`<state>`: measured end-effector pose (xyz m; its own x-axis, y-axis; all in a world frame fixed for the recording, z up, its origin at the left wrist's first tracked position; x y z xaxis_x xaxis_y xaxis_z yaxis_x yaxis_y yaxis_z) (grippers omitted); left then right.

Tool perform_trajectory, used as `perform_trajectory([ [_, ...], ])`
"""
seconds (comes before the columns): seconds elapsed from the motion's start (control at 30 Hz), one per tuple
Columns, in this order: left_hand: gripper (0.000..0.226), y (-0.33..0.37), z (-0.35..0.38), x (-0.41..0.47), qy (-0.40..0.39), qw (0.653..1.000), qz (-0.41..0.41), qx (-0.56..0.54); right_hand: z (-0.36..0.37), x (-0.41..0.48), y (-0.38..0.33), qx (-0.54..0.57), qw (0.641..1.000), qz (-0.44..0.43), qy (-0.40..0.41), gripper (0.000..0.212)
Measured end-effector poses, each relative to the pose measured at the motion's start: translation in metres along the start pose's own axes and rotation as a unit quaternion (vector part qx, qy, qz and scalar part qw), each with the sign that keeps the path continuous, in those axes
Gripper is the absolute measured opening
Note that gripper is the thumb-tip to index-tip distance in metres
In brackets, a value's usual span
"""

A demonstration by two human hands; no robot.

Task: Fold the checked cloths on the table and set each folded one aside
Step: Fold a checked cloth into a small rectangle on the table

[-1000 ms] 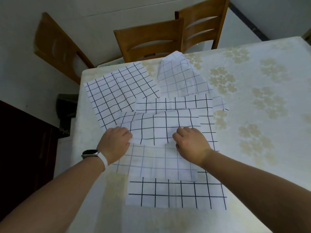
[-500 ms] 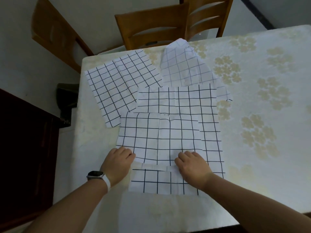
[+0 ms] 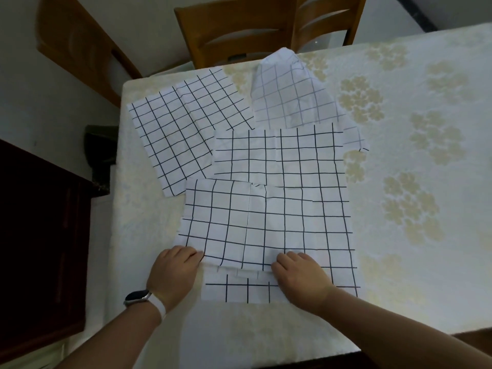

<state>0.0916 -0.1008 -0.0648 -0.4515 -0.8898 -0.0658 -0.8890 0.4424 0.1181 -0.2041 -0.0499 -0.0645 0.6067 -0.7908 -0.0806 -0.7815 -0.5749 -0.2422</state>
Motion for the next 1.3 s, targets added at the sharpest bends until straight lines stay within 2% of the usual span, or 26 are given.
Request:
perform_trajectory([
  [0.17, 0.037, -0.001, -0.002, -0.006, -0.012, 1.000, 0.015, 0.007, 0.002, 0.002, -0.005, 0.019, 0.999, 0.021, -0.024, 0.028],
  [0.3, 0.029, -0.002, -0.020, 0.011, -0.035, 0.998, 0.057, -0.014, -0.012, 0.006, -0.003, 0.050, 0.997, 0.044, -0.027, 0.021],
  [0.43, 0.031, 0.004, -0.048, 0.076, -0.045, 0.998, 0.034, -0.041, -0.038, 0.034, 0.021, 0.051, 0.995, 0.078, 0.018, 0.024],
  [0.53, 0.035, 0.014, -0.069, 0.137, -0.048, 0.995, 0.023, -0.081, -0.065, 0.065, 0.060, 0.040, 0.986, 0.158, 0.045, 0.021],
  [0.67, 0.033, 0.027, -0.084, 0.205, -0.107, 0.993, 0.011, -0.055, -0.088, 0.096, 0.113, 0.077, 0.970, 0.232, 0.012, 0.029],
  [0.77, 0.034, 0.031, -0.075, 0.230, -0.192, 0.981, -0.005, -0.027, -0.085, 0.107, 0.133, 0.109, 0.965, 0.232, -0.055, 0.036],
  [0.87, 0.036, 0.040, -0.065, 0.238, -0.252, 0.967, -0.013, -0.013, -0.076, 0.110, 0.140, 0.142, 0.957, 0.235, -0.098, 0.031],
  [1.0, 0.035, 0.046, -0.056, 0.238, -0.261, 0.965, 0.007, -0.018, -0.065, 0.108, 0.144, 0.156, 0.956, 0.226, -0.102, 0.022],
  [1.17, 0.027, 0.047, -0.056, 0.235, -0.259, 0.966, 0.001, -0.028, -0.062, 0.100, 0.150, 0.150, 0.955, 0.229, -0.118, 0.028],
  [1.3, 0.022, 0.045, -0.054, 0.230, -0.278, 0.960, -0.019, -0.037, -0.063, 0.096, 0.154, 0.142, 0.953, 0.236, -0.125, 0.021],
])
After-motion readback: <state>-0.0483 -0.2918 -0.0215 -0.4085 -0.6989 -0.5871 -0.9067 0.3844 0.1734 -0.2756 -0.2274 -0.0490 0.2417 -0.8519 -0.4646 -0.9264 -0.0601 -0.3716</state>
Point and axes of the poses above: each hand's wrist, its own x-axis towards the middle knuckle, its own z-axis out of the palm, y = z × x, the point moved 2 cm from there along x, towards the middle knuckle, and after that the axes turned 6 degrees about -z, right-handed, at the moved point
